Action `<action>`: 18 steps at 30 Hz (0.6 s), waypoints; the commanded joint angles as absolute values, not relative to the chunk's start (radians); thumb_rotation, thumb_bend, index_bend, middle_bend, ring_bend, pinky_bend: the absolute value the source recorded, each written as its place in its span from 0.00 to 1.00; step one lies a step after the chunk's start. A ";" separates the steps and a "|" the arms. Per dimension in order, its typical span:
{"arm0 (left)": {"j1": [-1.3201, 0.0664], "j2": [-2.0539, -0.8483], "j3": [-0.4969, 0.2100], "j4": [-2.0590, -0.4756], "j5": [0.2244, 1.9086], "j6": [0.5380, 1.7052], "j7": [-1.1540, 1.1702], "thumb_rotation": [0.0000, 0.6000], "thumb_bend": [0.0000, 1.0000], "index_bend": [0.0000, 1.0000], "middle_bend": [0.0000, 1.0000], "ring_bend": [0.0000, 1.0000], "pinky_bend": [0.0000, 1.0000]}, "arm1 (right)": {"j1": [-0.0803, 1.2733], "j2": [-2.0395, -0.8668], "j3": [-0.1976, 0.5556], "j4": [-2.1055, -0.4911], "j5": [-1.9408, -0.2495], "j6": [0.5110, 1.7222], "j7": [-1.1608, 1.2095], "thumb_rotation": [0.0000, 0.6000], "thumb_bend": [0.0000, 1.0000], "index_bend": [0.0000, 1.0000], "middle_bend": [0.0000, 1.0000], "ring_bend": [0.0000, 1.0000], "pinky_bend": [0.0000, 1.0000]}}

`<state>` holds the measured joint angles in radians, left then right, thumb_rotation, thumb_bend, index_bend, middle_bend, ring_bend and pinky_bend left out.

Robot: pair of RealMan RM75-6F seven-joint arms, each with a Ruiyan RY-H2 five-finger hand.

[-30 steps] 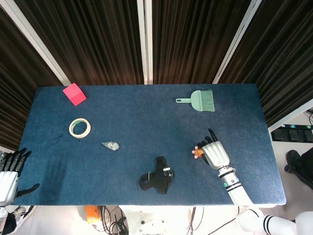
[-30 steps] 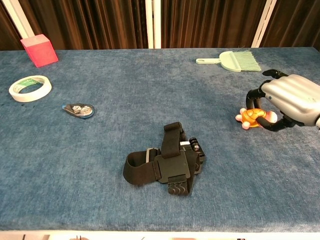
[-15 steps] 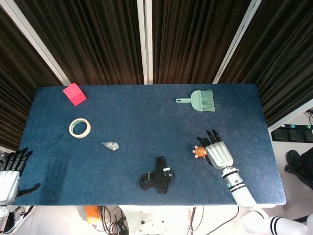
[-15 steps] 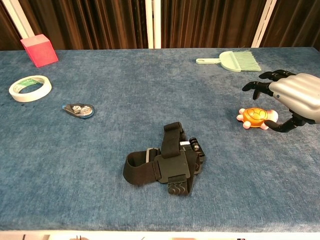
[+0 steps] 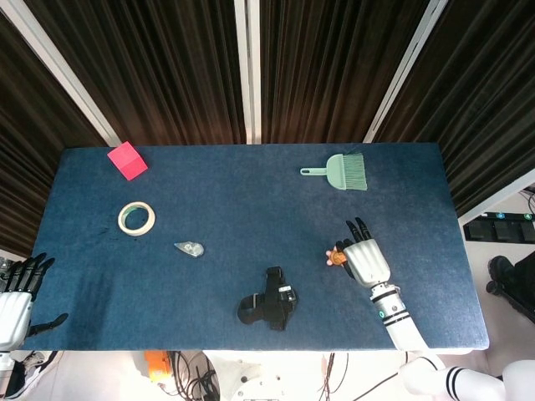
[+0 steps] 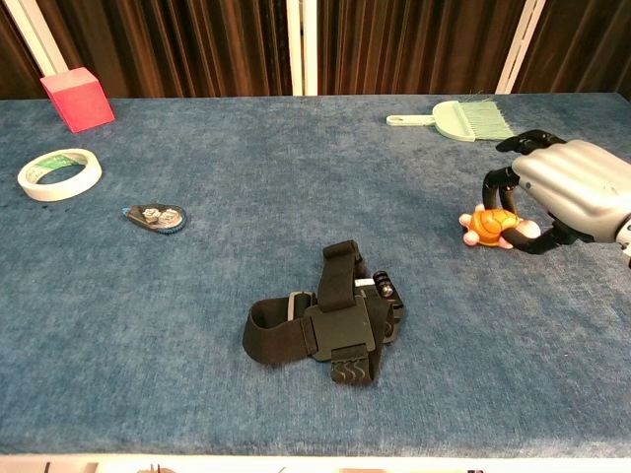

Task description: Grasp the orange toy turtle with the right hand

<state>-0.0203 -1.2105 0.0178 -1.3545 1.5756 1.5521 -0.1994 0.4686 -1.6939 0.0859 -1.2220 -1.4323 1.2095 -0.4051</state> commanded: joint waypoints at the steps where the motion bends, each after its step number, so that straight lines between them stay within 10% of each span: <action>1: -0.020 -1.212 0.018 -1.353 1.576 1.553 -0.202 1.00 0.00 0.08 0.00 0.00 0.02 | 0.466 -1.714 0.089 -1.195 -1.451 1.234 -0.387 1.00 0.40 0.96 0.77 0.24 0.00; 11: -0.018 -1.210 0.018 -1.351 1.579 1.559 -0.206 1.00 0.00 0.08 0.00 0.00 0.02 | 0.463 -1.704 0.081 -1.182 -1.454 1.224 -0.377 1.00 0.38 0.94 0.81 0.30 0.00; 18: -0.020 -1.209 0.018 -1.357 1.582 1.558 -0.200 1.00 0.00 0.08 0.00 0.00 0.02 | 0.461 -1.632 0.087 -1.283 -1.415 1.187 -0.442 1.00 0.31 0.35 0.37 0.04 0.00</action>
